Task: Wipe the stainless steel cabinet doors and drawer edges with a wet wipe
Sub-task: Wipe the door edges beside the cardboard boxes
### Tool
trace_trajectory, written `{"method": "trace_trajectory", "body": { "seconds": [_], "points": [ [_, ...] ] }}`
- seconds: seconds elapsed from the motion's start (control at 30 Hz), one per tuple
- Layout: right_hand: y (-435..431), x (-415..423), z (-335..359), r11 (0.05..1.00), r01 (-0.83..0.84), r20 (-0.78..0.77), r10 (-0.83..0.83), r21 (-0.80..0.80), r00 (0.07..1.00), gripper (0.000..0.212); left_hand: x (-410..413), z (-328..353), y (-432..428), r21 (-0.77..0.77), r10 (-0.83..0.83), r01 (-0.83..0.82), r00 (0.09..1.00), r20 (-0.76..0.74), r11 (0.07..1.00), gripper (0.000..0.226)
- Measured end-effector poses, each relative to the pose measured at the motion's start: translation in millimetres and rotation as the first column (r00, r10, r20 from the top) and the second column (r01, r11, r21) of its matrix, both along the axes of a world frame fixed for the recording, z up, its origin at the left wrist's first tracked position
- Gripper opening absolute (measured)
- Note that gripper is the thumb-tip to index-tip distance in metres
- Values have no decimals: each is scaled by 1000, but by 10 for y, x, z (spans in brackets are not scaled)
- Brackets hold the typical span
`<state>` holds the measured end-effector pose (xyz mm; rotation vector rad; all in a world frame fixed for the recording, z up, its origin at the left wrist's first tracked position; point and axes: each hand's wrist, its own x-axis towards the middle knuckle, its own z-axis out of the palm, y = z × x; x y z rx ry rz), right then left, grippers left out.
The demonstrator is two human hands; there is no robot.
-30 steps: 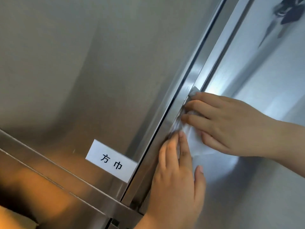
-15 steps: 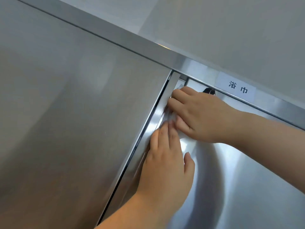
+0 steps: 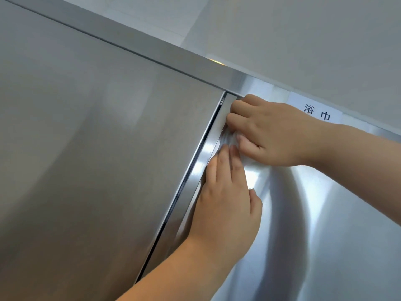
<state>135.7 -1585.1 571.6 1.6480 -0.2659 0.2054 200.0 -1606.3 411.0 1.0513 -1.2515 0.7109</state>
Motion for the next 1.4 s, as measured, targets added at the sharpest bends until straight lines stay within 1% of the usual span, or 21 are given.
{"method": "trace_trajectory", "body": {
  "seconds": [0.07,0.17,0.3,0.37,0.43,0.53,0.63,0.7,0.77,0.83,1.0,1.17,1.27,1.33,1.4],
  "points": [
    [-7,-3,-123,1000,-3,-51,3,10,999,41,-21,-77,35,-15,-20,20,1000,-8,1000,71],
    [-66,-28,-374,999,-12,-123,18,51,992,42,-7,-302,96,-5,13,-13,1000,-16,1000,68],
    [-115,-112,-584,988,-31,-163,56,149,985,43,78,-777,195,81,44,-45,999,14,996,66],
    [-136,-157,-671,983,-36,-196,72,180,978,49,83,-1017,231,127,58,-60,998,25,990,66],
    [-180,-197,-822,976,-34,-225,84,216,971,52,90,-1227,260,159,38,-41,999,24,986,67],
    [-205,-215,-1115,957,-31,-260,109,289,959,51,102,-1456,341,184,-4,4,1000,-5,983,69],
    [-202,-182,-1392,940,-25,-291,131,340,948,47,79,-1635,451,219,-15,35,996,-92,975,77],
    [-210,-162,-1617,933,-24,-301,139,359,943,47,47,-1728,503,217,-40,72,988,-150,974,75],
    [-228,-161,-1841,928,-19,-296,138,372,945,46,2,-1822,519,218,-58,94,984,-168,971,71],
    [-249,-174,-2028,927,-18,-287,135,375,948,45,-55,-1947,516,248,-48,94,981,-187,964,71],
    [-297,-245,-2448,916,-46,-267,164,399,950,47,-187,-2347,512,356,29,65,967,-253,932,75],
    [-296,-262,-2907,918,1,-341,146,396,929,53,-239,-2676,541,524,118,58,947,-297,850,78],
    [-298,-214,-3057,912,12,-347,144,409,927,50,-278,-2792,539,563,124,101,930,-347,820,80],
    [-313,-192,-3089,902,6,-332,153,431,931,48,-303,-2831,511,588,141,96,928,-344,803,81],
    [-334,-184,-3069,902,7,-341,156,432,927,47,-320,-2832,486,586,146,92,926,-347,805,82]
  ]
}}
